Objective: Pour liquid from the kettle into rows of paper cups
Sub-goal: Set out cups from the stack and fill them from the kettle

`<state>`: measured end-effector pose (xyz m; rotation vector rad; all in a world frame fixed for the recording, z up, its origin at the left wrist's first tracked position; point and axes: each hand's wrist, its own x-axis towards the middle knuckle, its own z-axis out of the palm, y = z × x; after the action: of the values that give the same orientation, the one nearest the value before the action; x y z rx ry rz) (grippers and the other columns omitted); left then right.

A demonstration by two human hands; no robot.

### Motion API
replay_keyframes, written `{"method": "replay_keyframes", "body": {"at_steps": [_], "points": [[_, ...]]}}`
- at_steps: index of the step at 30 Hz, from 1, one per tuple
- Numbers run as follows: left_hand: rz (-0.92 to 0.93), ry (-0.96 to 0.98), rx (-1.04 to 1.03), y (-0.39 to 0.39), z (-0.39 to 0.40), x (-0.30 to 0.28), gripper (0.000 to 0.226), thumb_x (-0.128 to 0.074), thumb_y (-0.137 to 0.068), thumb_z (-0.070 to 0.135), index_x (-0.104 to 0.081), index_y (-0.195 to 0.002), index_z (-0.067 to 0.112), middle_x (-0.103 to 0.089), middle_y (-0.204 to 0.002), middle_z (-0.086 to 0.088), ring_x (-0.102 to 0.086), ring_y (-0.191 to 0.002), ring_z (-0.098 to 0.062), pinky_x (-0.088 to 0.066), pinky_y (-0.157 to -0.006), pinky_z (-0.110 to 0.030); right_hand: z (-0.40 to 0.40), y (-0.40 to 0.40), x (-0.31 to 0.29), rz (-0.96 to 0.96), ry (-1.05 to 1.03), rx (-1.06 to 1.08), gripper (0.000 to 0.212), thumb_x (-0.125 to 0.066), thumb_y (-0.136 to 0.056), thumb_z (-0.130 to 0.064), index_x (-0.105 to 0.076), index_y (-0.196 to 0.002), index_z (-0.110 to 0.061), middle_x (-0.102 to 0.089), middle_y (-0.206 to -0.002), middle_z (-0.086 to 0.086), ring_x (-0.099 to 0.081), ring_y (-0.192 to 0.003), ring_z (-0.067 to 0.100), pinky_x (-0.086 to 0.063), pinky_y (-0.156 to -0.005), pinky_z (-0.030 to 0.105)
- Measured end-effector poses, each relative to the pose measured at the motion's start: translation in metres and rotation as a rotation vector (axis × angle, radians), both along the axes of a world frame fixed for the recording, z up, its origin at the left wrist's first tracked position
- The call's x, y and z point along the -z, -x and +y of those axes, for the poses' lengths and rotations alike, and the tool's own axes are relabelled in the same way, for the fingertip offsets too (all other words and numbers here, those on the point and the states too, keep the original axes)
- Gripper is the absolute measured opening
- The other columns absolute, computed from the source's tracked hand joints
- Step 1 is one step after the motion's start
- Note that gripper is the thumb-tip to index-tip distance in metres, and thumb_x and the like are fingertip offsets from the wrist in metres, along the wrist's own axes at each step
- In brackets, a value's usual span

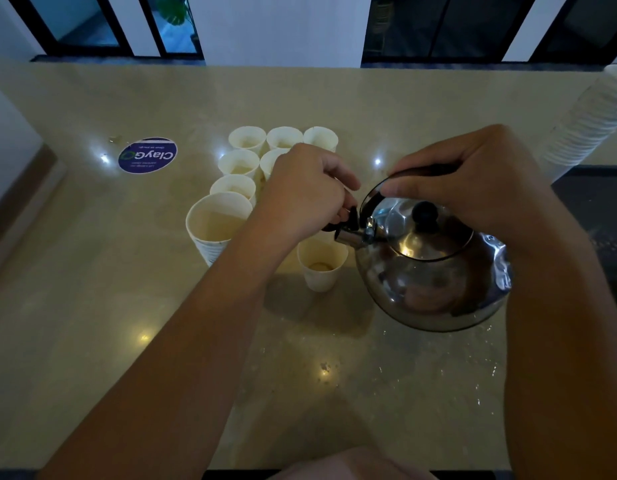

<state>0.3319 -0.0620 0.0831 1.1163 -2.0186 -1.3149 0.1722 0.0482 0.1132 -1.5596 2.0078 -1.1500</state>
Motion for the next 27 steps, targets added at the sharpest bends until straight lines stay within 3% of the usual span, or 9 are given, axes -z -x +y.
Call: {"method": "replay_keyframes", "body": {"at_steps": [4, 9, 27], "points": [[-0.002, -0.007, -0.012, -0.005, 0.0009, 0.0004, 0.039, -0.044, -0.081, -0.013, -0.073, -0.086, 0.012, -0.075, -0.072, -0.006, -0.073, -0.065, -0.02, -0.061, -0.063, -0.032, -0.0049, -0.0033, -0.0015, 0.048, -0.028, -0.034, 0.019, -0.085, -0.069, -0.043, -0.08, -0.086, -0.035, -0.074, -0.079, -0.021, -0.07, -0.076, 0.001, -0.053, -0.066, 0.012], [-0.013, -0.016, -0.002, -0.0073, -0.0003, 0.0007, 0.039, -0.044, -0.08, -0.013, -0.074, -0.09, 0.01, -0.075, -0.072, -0.006, -0.074, -0.066, -0.02, -0.063, -0.068, -0.038, -0.0095, -0.0059, -0.0054, 0.098, -0.041, -0.06, 0.018, -0.086, -0.069, -0.041, -0.079, -0.085, -0.038, -0.072, -0.08, -0.027, -0.067, -0.07, -0.007, -0.047, -0.061, 0.004], [-0.031, -0.042, 0.013, -0.0059, 0.0022, -0.0012, 0.04, -0.042, -0.079, -0.014, -0.074, -0.087, 0.01, -0.075, -0.069, -0.008, -0.074, -0.064, -0.021, -0.062, -0.065, -0.034, -0.0104, -0.0062, -0.0059, 0.136, -0.07, -0.089, 0.021, -0.087, -0.068, -0.04, -0.08, -0.088, -0.036, -0.07, -0.078, -0.03, -0.066, -0.075, -0.01, -0.044, -0.061, 0.0]]}}
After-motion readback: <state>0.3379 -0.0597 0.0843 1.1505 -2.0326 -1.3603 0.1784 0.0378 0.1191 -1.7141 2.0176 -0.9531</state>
